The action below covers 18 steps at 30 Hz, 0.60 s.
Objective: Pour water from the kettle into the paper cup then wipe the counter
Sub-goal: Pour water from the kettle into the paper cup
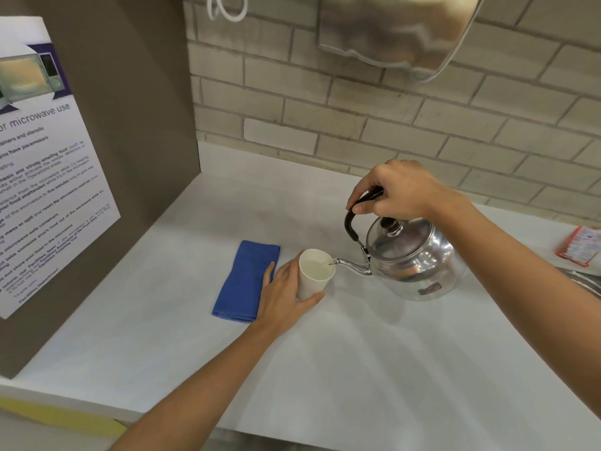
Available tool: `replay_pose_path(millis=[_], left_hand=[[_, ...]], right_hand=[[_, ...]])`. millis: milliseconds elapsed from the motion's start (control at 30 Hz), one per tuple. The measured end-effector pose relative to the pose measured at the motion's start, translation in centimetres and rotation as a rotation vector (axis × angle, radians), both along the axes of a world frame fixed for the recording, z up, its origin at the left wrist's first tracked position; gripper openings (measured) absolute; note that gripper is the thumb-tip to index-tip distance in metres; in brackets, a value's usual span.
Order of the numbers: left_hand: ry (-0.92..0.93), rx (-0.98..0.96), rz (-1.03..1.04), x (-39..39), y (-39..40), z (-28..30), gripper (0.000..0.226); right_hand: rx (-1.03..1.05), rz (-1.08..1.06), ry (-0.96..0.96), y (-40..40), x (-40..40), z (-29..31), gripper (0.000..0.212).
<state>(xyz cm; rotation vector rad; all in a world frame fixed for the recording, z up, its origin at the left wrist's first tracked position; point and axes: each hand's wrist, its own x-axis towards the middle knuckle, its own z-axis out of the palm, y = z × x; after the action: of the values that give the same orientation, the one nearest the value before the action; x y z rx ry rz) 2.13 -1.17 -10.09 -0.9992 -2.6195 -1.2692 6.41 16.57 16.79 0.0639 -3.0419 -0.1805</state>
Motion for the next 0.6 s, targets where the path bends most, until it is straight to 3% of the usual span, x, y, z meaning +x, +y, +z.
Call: replay_pose_path(millis=[600], left_hand=[[0.007,-0.011,-0.001,-0.05,-0.05,0.05,0.086]], right_hand=[[-0.036,-0.031,0.005,0.45,0.37,-0.72,0.014]])
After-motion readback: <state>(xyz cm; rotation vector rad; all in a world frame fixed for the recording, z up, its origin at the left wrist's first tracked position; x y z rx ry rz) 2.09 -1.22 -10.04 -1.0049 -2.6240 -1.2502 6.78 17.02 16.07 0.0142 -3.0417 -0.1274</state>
